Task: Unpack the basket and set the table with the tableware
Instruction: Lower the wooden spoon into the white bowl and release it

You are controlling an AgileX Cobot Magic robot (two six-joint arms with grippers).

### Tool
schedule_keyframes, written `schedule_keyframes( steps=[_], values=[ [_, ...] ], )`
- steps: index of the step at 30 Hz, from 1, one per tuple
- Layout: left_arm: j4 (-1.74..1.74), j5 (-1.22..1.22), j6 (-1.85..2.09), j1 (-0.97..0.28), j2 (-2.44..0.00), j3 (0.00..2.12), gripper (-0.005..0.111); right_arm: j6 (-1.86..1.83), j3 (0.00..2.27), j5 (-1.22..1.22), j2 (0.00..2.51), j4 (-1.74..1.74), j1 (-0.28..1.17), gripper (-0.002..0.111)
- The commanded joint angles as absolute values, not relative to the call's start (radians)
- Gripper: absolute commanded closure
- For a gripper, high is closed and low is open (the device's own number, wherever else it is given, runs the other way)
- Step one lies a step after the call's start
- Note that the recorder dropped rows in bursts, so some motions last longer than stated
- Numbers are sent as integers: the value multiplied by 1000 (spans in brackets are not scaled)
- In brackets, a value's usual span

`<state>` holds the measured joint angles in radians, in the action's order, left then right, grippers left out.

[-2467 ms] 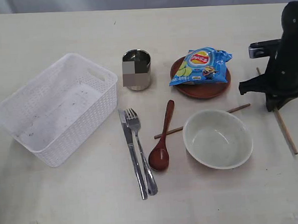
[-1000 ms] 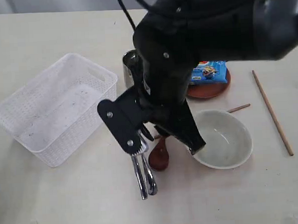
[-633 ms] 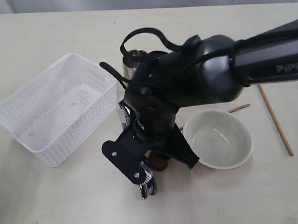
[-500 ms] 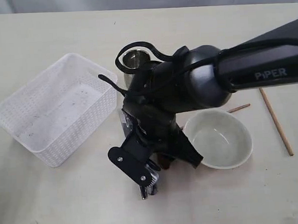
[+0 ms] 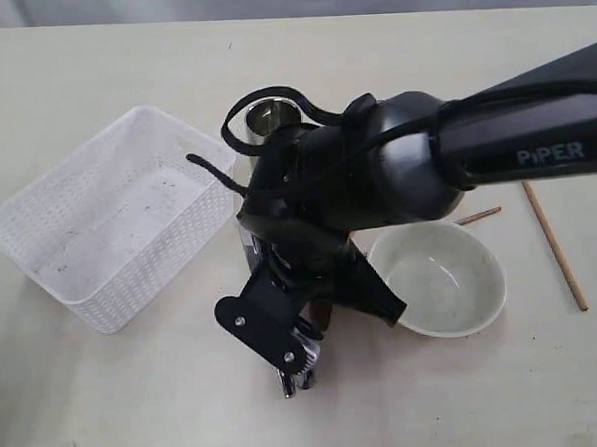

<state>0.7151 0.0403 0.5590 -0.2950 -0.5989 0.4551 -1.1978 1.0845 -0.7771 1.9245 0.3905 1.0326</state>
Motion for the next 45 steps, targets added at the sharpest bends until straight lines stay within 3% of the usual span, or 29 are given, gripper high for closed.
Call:
schedule_keyframes(
  steps=[1, 14, 23, 28, 45],
  values=[
    [710, 52, 557, -302, -593, 450, 107, -1129, 1079, -771, 1882, 456, 1084, 109],
    [710, 50, 557, -302, -593, 450, 107, -945, 1079, -976, 1631, 532, 1077, 109],
    [710, 46, 550, -302, -593, 450, 107, -927, 1079, -1182, 1507, 382, 875, 109],
    [710, 44, 550, -302, -593, 450, 107, -1024, 1079, -1213, 1541, 245, 804, 109],
    [710, 44, 550, -302, -593, 450, 107, -1012, 1079, -1183, 1729, 229, 806, 109]
  ],
)
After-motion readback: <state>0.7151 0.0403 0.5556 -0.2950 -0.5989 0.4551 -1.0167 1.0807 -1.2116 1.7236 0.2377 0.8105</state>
